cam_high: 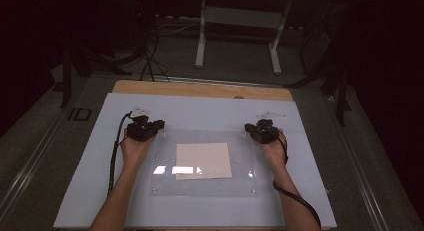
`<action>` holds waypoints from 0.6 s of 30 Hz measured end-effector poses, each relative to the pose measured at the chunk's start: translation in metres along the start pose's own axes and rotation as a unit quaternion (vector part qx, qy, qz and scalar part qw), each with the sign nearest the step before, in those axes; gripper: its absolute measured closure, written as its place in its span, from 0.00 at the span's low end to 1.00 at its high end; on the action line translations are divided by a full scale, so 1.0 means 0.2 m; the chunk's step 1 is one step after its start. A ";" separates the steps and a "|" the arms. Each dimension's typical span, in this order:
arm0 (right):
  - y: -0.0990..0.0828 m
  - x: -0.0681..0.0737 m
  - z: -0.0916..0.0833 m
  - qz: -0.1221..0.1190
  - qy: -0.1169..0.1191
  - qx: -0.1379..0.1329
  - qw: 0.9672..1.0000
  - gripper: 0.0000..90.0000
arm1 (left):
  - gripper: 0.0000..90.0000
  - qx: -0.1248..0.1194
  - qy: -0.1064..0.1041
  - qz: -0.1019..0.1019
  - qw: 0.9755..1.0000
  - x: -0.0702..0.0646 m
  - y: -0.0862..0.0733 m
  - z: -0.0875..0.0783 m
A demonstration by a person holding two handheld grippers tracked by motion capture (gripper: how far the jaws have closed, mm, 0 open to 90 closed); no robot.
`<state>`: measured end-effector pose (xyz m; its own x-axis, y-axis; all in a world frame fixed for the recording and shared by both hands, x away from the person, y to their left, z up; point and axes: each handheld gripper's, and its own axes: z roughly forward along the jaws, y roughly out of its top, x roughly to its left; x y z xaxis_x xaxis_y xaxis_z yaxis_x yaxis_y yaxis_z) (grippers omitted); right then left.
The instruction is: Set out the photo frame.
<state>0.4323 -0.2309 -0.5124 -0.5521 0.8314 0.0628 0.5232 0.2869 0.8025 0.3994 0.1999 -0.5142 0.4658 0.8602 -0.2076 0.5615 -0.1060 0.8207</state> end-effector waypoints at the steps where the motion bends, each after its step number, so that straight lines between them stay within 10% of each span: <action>1: 0.00 0.00 0.00 0.001 0.000 -0.001 1.000 0.94 | 0.90 -0.001 -0.001 0.000 1.000 0.00 0.00 0.00; 18: -0.03 0.01 -0.01 0.027 -0.004 -0.023 0.999 0.94 | 0.90 -0.023 0.007 -0.002 1.000 -0.01 -0.03 0.03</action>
<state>0.4281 -0.2316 -0.5157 -0.5188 0.8488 0.1018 0.5219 0.2202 0.8241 0.4001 0.1963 -0.5217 0.4530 0.8679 -0.2037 0.5319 -0.0797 0.8430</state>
